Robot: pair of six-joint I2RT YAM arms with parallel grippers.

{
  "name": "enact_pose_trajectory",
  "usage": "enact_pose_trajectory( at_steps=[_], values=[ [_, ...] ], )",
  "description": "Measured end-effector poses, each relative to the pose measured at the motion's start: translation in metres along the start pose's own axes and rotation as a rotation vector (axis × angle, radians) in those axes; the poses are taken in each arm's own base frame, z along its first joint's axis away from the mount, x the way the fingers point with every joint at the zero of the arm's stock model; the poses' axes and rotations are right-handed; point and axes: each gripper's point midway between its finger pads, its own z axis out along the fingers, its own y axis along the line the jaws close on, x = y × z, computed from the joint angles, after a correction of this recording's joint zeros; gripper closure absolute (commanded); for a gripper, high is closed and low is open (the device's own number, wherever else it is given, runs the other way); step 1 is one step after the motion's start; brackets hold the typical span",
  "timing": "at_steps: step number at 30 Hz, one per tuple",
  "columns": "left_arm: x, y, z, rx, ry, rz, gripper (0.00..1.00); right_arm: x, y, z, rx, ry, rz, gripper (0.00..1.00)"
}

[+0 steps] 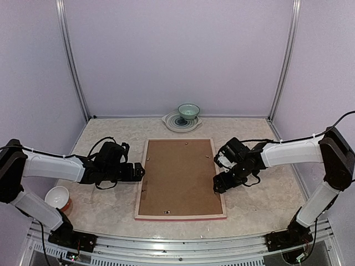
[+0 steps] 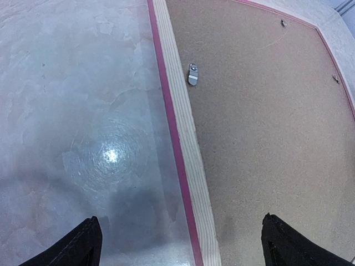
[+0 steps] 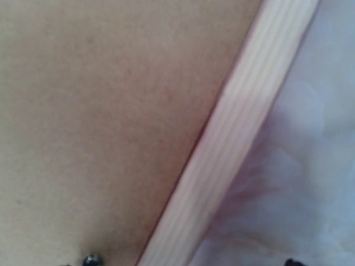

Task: Put the photo into the frame
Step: Press the fastener onto the backboard.

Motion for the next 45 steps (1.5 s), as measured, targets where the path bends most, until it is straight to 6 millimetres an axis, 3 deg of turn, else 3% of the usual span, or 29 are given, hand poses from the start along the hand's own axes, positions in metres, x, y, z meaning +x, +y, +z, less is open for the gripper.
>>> enact_pose_trajectory(
  at_steps=[14,27,45],
  values=[
    [0.008,-0.005,0.01,0.042,0.012,-0.008,0.01,0.004,0.003,0.011,-0.017,0.025,0.0,0.19],
    [0.018,-0.005,0.014,0.053,0.04,-0.03,0.01,0.003,0.006,0.011,-0.024,0.021,-0.012,0.29],
    [0.027,-0.005,0.024,0.035,0.066,-0.024,0.11,0.003,0.011,0.012,-0.052,0.012,-0.017,0.44]
  ],
)
